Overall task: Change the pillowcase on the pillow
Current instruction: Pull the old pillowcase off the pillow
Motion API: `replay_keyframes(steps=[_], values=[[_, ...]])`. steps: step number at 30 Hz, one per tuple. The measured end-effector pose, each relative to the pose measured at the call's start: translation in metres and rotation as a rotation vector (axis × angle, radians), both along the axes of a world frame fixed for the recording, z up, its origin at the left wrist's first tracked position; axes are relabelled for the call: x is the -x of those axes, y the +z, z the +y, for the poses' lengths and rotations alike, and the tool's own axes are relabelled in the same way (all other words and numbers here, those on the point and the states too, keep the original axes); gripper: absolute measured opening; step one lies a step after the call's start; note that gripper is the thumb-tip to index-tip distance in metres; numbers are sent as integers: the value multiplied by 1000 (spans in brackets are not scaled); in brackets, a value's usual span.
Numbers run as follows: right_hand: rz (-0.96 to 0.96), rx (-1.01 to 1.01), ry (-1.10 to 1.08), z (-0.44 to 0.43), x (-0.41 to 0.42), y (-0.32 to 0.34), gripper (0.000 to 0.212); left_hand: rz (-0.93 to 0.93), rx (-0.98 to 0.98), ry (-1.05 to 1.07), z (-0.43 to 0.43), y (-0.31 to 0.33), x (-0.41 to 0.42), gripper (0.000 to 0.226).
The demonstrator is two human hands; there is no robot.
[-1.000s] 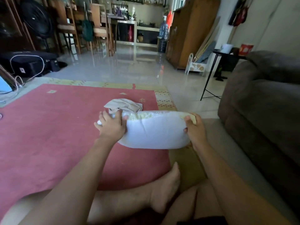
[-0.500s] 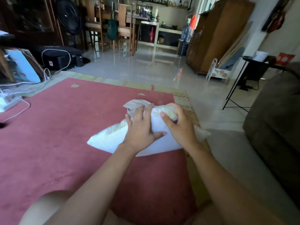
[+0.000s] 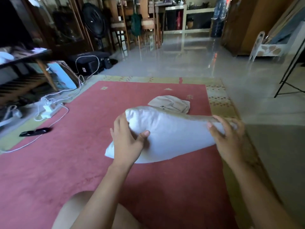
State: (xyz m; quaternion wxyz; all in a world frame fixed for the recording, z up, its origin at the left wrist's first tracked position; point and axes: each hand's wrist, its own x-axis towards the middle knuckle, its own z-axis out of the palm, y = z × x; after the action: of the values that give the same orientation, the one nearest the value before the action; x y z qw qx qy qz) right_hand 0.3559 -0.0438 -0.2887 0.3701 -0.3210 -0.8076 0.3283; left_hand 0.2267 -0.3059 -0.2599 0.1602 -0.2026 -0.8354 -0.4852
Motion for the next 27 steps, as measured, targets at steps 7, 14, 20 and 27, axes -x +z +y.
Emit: replay_keyframes(steps=[7, 14, 20, 27], values=[[256, 397, 25, 37, 10, -23, 96, 266, 281, -123, 39, 41, -23, 83], [397, 406, 219, 59, 9, -29, 40, -73, 535, 331, 32, 48, -18, 89], [489, 265, 359, 20, 13, -10, 6, 44, 975, 80, 81, 30, -58, 92], [630, 266, 454, 3, -4, -2, 17, 270, 798, -176, 131, 18, -79, 80]])
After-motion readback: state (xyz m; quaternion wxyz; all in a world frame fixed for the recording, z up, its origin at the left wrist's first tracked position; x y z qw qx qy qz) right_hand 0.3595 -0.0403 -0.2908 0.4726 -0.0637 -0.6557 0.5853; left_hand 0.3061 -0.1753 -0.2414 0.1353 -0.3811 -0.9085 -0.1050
